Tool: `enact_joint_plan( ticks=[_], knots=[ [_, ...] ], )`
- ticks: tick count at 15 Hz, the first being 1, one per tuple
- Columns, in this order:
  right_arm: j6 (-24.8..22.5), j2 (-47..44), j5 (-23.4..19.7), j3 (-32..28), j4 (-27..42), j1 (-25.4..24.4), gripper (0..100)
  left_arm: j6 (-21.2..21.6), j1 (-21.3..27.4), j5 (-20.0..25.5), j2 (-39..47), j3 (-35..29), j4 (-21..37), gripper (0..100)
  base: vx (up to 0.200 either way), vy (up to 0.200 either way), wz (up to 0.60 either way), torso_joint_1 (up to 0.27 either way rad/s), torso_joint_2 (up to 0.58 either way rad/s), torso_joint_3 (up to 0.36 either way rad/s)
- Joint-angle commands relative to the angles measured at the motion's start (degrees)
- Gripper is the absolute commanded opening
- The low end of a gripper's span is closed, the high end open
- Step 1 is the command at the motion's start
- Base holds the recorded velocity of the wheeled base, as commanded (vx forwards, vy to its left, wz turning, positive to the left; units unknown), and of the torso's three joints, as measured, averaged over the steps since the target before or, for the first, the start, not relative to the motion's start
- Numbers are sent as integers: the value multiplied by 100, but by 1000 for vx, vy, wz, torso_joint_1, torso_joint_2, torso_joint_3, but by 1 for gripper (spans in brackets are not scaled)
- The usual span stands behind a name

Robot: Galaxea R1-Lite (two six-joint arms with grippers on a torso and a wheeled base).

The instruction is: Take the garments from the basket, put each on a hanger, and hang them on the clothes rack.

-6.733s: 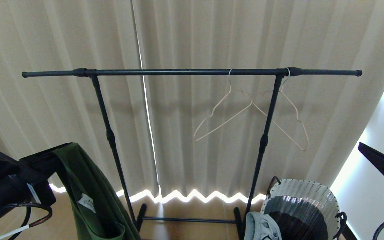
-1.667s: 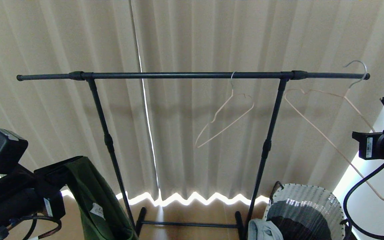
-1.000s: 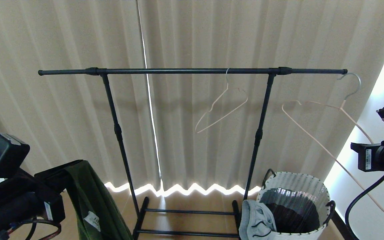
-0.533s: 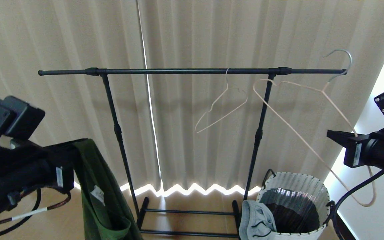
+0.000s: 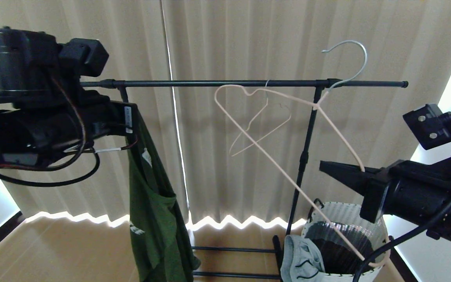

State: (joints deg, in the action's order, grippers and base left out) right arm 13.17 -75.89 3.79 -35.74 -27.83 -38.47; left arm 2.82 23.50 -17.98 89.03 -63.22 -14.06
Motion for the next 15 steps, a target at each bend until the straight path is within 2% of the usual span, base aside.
enact_joint_plan(
  ticks=[1, 6, 11, 15],
  knots=[
    [230, -40, -1, 41, -3, -688, 0, -220, 155, -118, 765, -507, -18, 0, 0, 0, 0, 0, 0, 0],
    [248, -40, 8, 252, -12, -1391, 0, -493, 322, -364, 1099, -885, -36, 0, 0, 0, 0, 0, 0, 0],
    [239, -128, 8, 261, -12, -1409, 0, -493, 339, -364, 1064, -876, -36, 0, 0, 0, 0, 0, 0, 0],
    [265, -532, 25, 94, -21, -1382, 0, -501, 541, -628, 1011, -841, -36, 0, 0, 0, 0, 0, 0, 0]
  ],
)
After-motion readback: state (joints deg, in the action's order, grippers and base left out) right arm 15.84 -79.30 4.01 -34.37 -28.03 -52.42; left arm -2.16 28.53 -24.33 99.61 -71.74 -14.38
